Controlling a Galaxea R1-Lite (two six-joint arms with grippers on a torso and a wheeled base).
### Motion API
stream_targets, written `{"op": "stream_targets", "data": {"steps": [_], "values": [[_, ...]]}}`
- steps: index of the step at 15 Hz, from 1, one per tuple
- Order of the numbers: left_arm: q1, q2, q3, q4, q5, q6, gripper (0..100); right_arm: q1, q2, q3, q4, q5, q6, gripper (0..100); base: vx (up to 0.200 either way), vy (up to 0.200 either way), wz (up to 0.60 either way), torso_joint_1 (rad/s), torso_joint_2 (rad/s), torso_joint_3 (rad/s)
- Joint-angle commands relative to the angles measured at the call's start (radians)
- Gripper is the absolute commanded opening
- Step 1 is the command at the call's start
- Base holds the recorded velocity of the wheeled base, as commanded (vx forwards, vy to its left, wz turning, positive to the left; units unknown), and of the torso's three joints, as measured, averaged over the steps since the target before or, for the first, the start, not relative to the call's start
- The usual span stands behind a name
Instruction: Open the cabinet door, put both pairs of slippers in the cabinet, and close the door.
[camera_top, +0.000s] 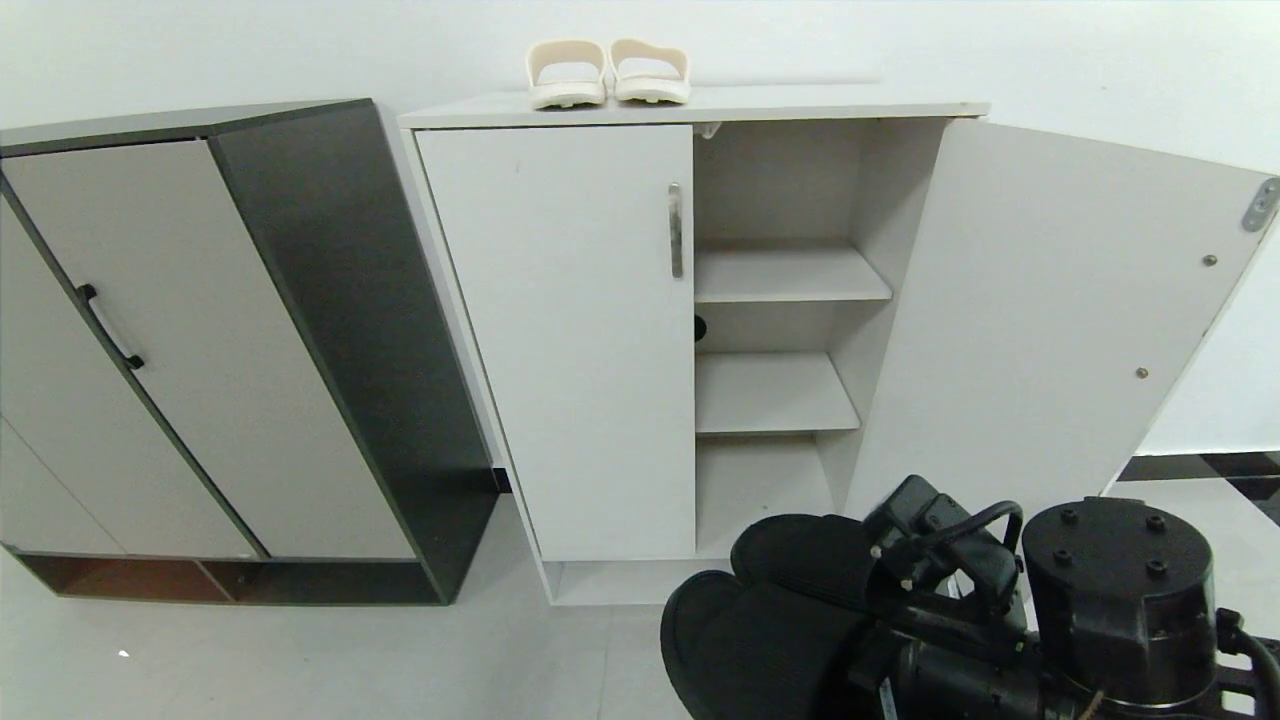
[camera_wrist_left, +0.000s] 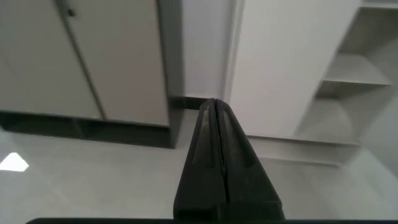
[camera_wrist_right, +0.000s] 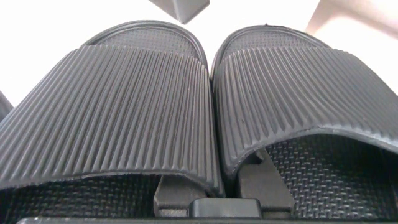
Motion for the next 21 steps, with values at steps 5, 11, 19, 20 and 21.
{"op": "stream_targets", "data": {"steps": [5, 11, 19, 20, 21], "values": [[0.055, -0.212, 0.223, -0.068, -0.231, 0.003, 0, 0.001, -0.002, 0.007, -0.005, 0.001, 0.004, 0, 0.0, 0.0, 0.0, 0.0, 0.0, 0.0], [0.055, -0.212, 0.223, -0.081, -0.23, 0.047, 0, -0.004, 0.095, -0.141, -0.005, -0.211, 0.024, 0, 0.0, 0.0, 0.0, 0.0, 0.0, 0.0], [0.055, -0.212, 0.223, -0.081, -0.23, 0.047, 0, -0.033, 0.382, -0.428, -0.003, -0.593, 0.114, 0, 0.0, 0.0, 0.0, 0.0, 0.0, 0.0], [0.055, -0.212, 0.223, -0.081, -0.23, 0.047, 0, -0.033, 0.382, -0.431, -0.003, -0.593, 0.116, 0, 0.0, 0.0, 0.0, 0.0, 0.0, 0.0], [0.055, -0.212, 0.223, -0.081, -0.231, 0.047, 0, -0.033, 0.388, -0.433, -0.003, -0.593, 0.116, 0, 0.0, -0.2, 0.0, 0.007, 0.0, 0.002]]}}
